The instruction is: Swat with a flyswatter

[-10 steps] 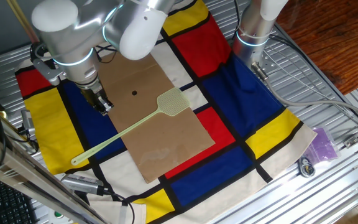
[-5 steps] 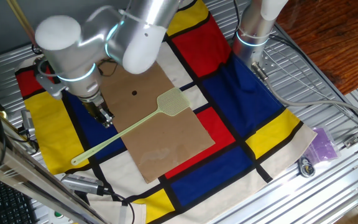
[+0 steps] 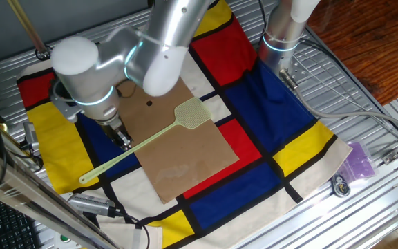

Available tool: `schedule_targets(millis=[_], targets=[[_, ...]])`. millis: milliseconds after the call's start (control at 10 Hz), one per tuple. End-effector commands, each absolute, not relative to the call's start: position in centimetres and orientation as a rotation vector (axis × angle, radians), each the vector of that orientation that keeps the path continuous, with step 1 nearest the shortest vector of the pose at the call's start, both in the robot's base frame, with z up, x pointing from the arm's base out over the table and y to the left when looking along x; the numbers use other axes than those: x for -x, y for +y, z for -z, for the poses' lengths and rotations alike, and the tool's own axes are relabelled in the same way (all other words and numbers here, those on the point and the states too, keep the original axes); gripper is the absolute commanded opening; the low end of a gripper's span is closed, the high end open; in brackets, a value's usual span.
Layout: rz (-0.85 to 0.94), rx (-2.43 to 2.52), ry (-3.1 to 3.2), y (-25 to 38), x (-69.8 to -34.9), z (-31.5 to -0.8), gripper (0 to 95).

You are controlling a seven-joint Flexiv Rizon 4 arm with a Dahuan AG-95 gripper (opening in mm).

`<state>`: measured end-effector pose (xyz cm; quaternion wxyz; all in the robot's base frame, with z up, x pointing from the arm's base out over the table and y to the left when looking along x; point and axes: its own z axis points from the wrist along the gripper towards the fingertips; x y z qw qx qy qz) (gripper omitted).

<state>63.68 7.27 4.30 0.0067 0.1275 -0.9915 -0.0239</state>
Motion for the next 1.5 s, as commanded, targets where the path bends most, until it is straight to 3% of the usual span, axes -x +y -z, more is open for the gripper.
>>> schedule_targets(millis=[100, 1200, 1300, 1500], targets=[[0.093, -0.340, -3.118, 7.7, -63.2, -3.6, 38.0], [0.099, -0.344, -3.161, 9.1, -62.0, -1.1, 38.0], [0.100, -0.350, -3.163, 9.1, -62.0, -1.1, 19.0], [0.095, -0.380, -3.159, 9.1, -62.0, -1.1, 19.0]])
